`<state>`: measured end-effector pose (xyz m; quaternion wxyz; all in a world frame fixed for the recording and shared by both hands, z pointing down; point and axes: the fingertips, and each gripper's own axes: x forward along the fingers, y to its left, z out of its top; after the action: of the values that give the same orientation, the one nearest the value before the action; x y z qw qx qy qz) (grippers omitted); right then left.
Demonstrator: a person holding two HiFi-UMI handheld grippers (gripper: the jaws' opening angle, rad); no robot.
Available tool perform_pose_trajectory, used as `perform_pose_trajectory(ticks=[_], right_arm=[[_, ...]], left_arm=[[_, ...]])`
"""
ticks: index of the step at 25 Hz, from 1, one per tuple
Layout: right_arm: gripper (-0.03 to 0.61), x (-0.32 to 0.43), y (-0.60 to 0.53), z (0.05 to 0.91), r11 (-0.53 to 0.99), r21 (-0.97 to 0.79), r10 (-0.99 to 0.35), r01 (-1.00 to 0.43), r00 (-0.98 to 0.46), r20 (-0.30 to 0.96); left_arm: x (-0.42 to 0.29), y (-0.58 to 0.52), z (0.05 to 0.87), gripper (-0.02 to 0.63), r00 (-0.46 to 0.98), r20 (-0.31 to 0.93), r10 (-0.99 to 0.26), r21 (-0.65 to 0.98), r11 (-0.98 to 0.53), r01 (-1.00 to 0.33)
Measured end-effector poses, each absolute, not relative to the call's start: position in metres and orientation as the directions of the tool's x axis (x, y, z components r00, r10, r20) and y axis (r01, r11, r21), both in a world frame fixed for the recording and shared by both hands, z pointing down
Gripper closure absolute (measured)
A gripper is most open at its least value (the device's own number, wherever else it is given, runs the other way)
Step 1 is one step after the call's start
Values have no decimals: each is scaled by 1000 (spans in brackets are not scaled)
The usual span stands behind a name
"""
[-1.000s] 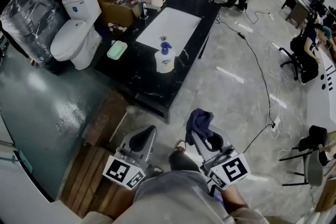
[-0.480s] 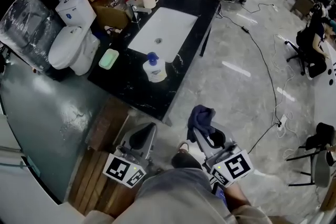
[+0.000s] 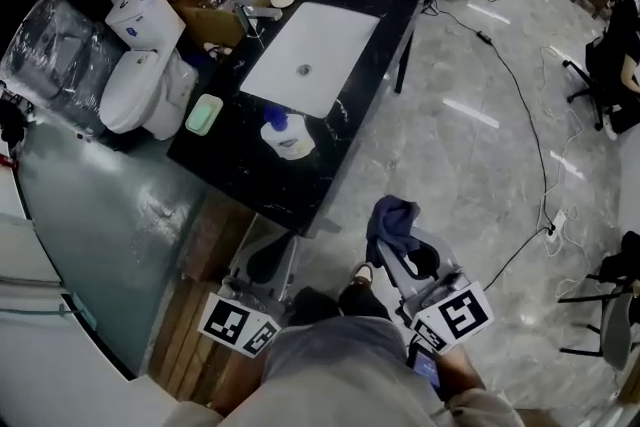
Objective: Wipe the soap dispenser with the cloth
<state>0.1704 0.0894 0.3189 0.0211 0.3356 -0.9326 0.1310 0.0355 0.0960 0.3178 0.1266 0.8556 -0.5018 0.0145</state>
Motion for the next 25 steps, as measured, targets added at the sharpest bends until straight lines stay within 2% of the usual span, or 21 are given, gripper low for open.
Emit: perform_pose_trajectory(ticks=[9,25], right_arm=[[508,168,66,335,724,-277,-614,-632,-773,159],[508,103,-18,308,726,-215,-628,-653,-757,182]], left_arm=[[24,64,326,607,483,194,-854,182,-452,-873],[-34,-29,314,607,546,129,-828,214,-515,-830]])
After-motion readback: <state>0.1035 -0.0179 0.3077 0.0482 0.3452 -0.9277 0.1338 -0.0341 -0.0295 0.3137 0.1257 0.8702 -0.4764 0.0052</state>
